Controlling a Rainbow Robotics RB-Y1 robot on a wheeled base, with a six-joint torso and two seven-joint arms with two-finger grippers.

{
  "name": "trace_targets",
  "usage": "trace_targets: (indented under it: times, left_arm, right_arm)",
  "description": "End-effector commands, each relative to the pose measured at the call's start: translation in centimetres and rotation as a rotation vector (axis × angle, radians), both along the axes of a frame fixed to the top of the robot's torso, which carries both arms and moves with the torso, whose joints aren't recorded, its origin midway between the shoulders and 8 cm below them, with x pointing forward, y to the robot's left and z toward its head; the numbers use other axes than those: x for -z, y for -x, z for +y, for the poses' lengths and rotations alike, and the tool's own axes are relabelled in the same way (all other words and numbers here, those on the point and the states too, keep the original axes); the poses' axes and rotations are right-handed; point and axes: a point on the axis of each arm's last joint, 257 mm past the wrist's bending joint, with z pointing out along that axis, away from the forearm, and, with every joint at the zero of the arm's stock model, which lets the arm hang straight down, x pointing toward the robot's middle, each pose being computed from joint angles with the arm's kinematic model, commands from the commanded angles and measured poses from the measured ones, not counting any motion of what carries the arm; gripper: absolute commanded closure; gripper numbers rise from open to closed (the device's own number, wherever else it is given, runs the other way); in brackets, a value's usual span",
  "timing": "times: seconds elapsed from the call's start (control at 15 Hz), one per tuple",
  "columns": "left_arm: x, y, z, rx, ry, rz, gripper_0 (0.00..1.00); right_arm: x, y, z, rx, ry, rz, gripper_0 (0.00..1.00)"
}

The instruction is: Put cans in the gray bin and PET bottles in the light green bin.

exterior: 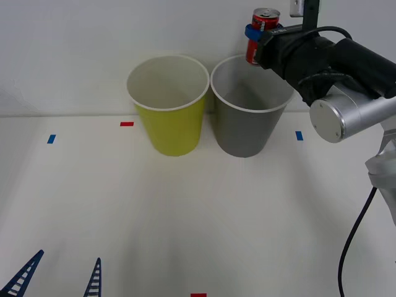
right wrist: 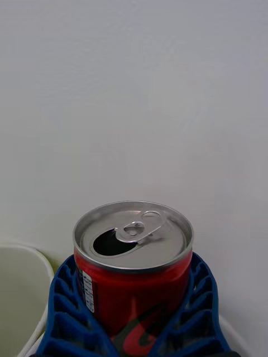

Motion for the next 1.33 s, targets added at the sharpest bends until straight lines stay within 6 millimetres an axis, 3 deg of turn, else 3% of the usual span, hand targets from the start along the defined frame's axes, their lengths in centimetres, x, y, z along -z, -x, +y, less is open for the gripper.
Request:
trace_targets:
  times: [0.07, 0.53, 0.73, 0.87, 1.0, 1.2, 1.33]
  left_arm:
    - [0.0, 0.0, 0.0, 0.000, 0.000, 0.000, 0.00]
    - [0.0, 0.0, 0.0, 0.000, 0.000, 0.000, 0.00]
    - [0.0, 0.0, 0.0, 0.000, 0.000, 0.000, 0.00]
    - [0.0, 0.0, 0.0, 0.000, 0.000, 0.000, 0.00]
    - [0.0, 0.0, 0.0, 0.000, 0.000, 0.000, 0.00]
    - [0.0, 0.0, 0.0, 0.000, 0.000, 0.000, 0.00]
    - [0.0, 0.0, 0.0, 0.000, 0.000, 0.000, 0.00]
  right_arm:
    - [0.0, 0.0, 0.1, 0.003, 0.011, -0.005, 0.00]
    - [0.4, 0.1, 0.6, -0.002, 0.010, 0.000, 0.00]
    - [-1.3, 0.5, 0.6, -0.006, -0.025, -0.027, 0.00]
    - [-3.3, 1.9, 0.1, -0.012, -0.045, -0.069, 0.00]
    - [-3.7, 4.3, -1.2, -0.013, -0.038, -0.099, 0.00]
    - [-2.6, 8.1, -3.8, 0.006, -0.002, -0.113, 0.00]
    - [-0.9, 10.8, -4.4, 0.004, 0.003, -0.095, 0.00]
